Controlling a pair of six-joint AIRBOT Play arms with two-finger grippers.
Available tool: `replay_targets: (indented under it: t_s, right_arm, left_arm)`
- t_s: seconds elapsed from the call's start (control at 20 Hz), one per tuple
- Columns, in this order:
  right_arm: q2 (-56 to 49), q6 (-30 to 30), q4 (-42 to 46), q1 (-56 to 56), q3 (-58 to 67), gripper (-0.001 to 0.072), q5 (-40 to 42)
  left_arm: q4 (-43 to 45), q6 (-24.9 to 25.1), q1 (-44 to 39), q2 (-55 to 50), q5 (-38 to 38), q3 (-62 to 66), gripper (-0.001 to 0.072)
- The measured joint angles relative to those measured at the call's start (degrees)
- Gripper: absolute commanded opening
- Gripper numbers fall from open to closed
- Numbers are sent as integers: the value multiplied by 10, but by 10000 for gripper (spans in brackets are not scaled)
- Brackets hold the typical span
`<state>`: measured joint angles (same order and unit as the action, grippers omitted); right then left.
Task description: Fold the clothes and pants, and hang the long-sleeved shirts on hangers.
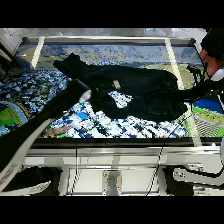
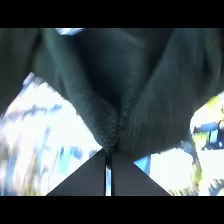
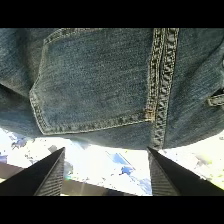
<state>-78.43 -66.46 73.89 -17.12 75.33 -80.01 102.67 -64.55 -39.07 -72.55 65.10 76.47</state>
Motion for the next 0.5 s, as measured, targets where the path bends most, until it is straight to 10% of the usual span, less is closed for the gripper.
replay_targets:
  t_s: [0.5]
  right_arm:
    - [59,-1,-45,0,0,542,-30]
  left_arm:
    - [37,-402,-66,319,270,47,8]
